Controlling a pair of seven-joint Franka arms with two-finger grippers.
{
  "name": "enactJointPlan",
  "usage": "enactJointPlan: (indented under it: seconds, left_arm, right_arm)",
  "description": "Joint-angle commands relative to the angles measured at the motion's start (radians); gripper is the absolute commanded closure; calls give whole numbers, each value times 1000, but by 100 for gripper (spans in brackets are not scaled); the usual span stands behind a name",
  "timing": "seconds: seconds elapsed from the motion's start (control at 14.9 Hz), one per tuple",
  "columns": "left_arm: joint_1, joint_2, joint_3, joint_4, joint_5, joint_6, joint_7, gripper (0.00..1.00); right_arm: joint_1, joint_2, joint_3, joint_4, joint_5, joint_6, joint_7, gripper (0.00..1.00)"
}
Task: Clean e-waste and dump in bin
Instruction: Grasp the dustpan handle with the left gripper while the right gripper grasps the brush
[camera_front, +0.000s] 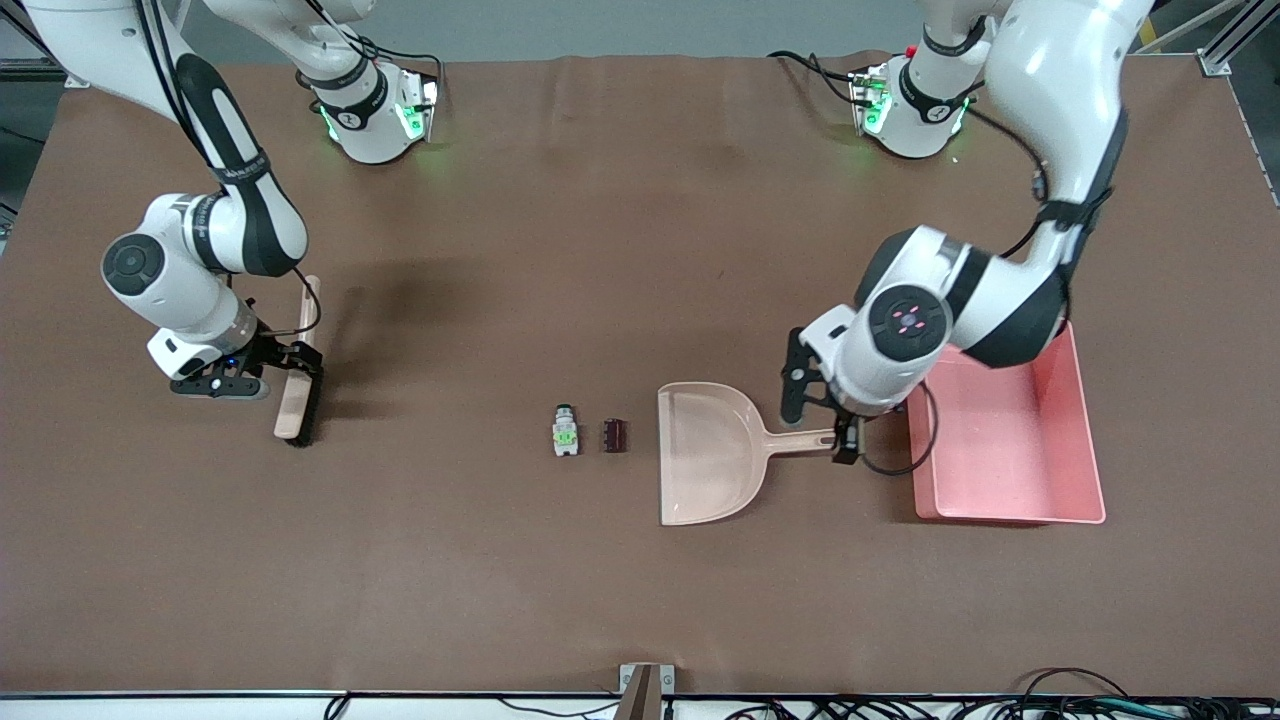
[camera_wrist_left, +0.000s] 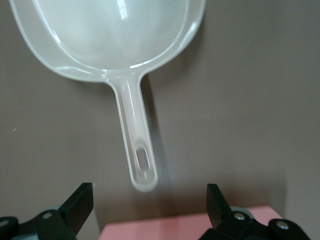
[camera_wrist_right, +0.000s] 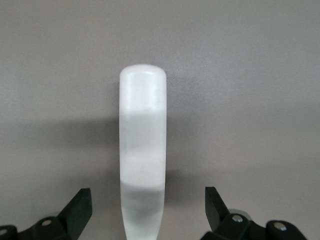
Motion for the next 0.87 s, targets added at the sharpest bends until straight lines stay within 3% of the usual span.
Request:
enactJointPlan:
  seconds: [0.0, 0.27, 0.81]
  left_arm:
    - [-29, 116, 3, 113, 68, 2, -44, 0]
    - [-29, 130, 3, 118, 72, 2, -53, 0]
    - [-50, 160, 3, 115, 76, 3, -70, 0]
  right_arm:
    - [-9, -9, 13, -40, 21, 41, -14, 0]
    - [-9, -9, 13, -42, 21, 35, -14, 9]
    - [-4, -3, 13, -40, 21, 35, -15, 62]
